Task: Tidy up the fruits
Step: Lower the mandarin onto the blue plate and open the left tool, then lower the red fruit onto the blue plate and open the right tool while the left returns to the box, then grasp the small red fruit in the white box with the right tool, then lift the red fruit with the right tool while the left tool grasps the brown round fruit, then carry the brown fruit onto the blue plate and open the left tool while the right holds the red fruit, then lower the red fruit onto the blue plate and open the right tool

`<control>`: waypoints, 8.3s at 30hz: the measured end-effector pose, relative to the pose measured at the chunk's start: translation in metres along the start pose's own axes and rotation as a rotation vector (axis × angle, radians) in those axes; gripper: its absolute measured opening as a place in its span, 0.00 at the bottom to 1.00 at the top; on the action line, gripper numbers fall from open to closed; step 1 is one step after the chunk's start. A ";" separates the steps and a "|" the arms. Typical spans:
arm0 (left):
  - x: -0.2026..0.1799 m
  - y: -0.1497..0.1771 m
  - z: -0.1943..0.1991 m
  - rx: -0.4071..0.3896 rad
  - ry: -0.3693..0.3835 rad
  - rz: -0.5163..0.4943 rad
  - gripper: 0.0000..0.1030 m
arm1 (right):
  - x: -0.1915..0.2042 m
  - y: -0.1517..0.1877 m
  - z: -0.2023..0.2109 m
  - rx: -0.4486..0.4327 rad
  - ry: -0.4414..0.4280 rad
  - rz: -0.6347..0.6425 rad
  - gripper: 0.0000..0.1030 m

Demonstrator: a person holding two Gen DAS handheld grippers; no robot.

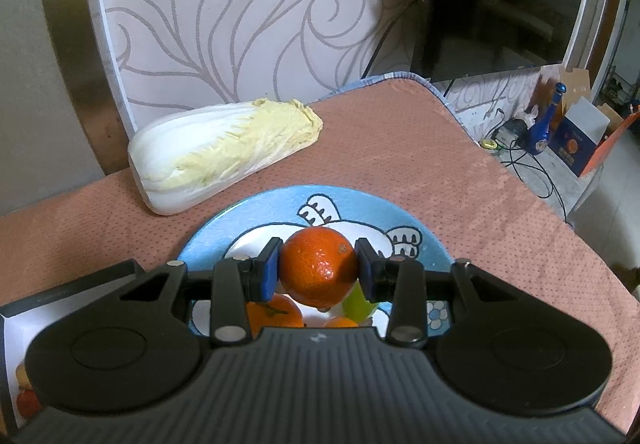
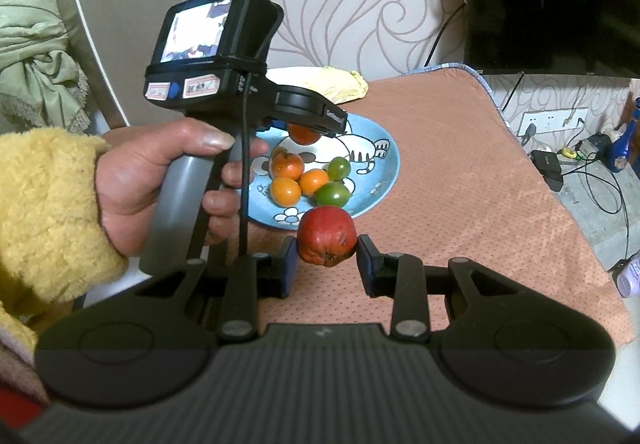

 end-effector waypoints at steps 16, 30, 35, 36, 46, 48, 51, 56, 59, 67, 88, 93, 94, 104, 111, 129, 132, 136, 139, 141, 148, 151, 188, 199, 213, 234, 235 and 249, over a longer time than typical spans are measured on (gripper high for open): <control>-0.009 0.002 -0.005 0.008 -0.021 -0.028 0.44 | 0.004 0.000 0.009 -0.026 -0.025 0.009 0.34; -0.006 0.002 0.020 -0.053 -0.021 -0.019 0.68 | -0.004 -0.005 0.018 -0.085 -0.026 -0.013 0.34; 0.000 0.005 0.036 -0.060 -0.020 -0.009 0.68 | -0.019 -0.008 0.018 -0.112 -0.005 -0.057 0.34; 0.002 0.006 0.039 -0.060 -0.020 -0.007 0.68 | -0.022 -0.008 0.017 -0.113 -0.001 -0.067 0.34; 0.022 0.021 0.078 -0.080 -0.022 0.020 0.72 | -0.036 -0.023 -0.023 -0.064 -0.029 -0.067 0.34; 0.028 0.024 0.086 -0.085 -0.029 0.025 0.72 | -0.034 -0.028 -0.033 -0.050 -0.042 -0.041 0.34; 0.036 0.030 0.095 -0.083 -0.048 0.038 0.72 | -0.031 -0.037 -0.047 -0.038 -0.067 -0.016 0.34; 0.056 0.042 0.106 -0.070 -0.094 0.079 0.72 | -0.031 -0.044 -0.060 -0.034 -0.089 -0.012 0.34; 0.068 0.052 0.112 -0.061 -0.122 0.106 0.72 | -0.035 -0.046 -0.069 -0.028 -0.090 -0.012 0.34; 0.100 0.077 0.114 0.007 -0.191 0.202 0.72 | -0.039 -0.053 -0.109 0.033 -0.067 0.008 0.34; 0.122 0.097 0.140 -0.004 -0.245 0.251 0.72 | -0.038 -0.067 -0.127 -0.010 0.035 0.043 0.36; 0.124 0.100 0.144 -0.003 -0.244 0.254 0.72 | -0.032 -0.067 -0.121 -0.016 0.018 0.049 0.36; 0.125 0.101 0.144 -0.002 -0.244 0.256 0.72 | -0.029 -0.067 -0.120 -0.018 0.010 0.055 0.36; 0.128 0.120 0.156 -0.003 -0.243 0.242 0.72 | 0.033 -0.062 -0.115 0.004 -0.235 0.197 0.36; 0.141 0.141 0.176 -0.010 -0.265 0.238 0.72 | 0.100 -0.050 -0.146 0.091 -0.406 0.348 0.35; 0.176 0.171 0.202 0.018 -0.351 0.316 0.72 | 0.179 -0.027 -0.236 0.225 -0.478 0.662 0.34; 0.174 0.170 0.200 0.019 -0.351 0.315 0.72 | 0.180 -0.026 -0.240 0.219 -0.488 0.676 0.30; 0.167 0.163 0.195 0.010 -0.347 0.297 0.72 | 0.171 -0.027 -0.235 0.212 -0.457 0.657 0.29; 0.155 0.153 0.185 -0.011 -0.368 0.256 0.72 | 0.150 -0.040 -0.219 0.204 -0.454 0.556 0.29; 0.148 0.145 0.173 -0.018 -0.393 0.245 0.72 | 0.133 -0.052 -0.202 0.183 -0.461 0.486 0.30; 0.137 0.118 0.110 0.029 -0.482 0.306 0.71 | 0.085 -0.081 -0.133 0.044 -0.436 0.388 0.30; 0.141 0.111 0.081 0.055 -0.506 0.323 0.68 | 0.071 -0.085 -0.113 0.022 -0.432 0.352 0.30; 0.142 0.074 0.101 -0.008 -0.242 0.316 0.26 | 0.028 -0.021 -0.039 -0.013 -0.310 0.148 0.29; 0.096 0.046 0.099 -0.040 -0.165 0.236 0.26 | 0.015 -0.015 -0.010 -0.050 -0.253 0.117 0.29; 0.045 0.020 0.074 -0.043 -0.083 0.160 0.26 | -0.004 -0.006 0.020 -0.102 -0.164 0.072 0.29; 0.004 0.010 0.004 0.017 -0.048 0.082 0.27 | -0.027 0.011 0.040 -0.101 -0.032 -0.005 0.29; 0.003 0.010 0.002 0.021 -0.049 0.078 0.28 | -0.028 0.011 0.040 -0.100 -0.028 -0.009 0.29; 0.009 0.004 0.003 0.009 -0.054 0.070 0.52 | -0.023 0.007 0.025 -0.082 -0.056 -0.003 0.29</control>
Point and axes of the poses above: each gripper's, at about its wrist camera, not at the fingertips, and z roughly against the way its jaws point, x to its left, y to its underside, the point moved 2 cm from there along -z, roughly the way its jaws point, and after that the axes turned 8 degrees about -y, right-handed, at the moved point
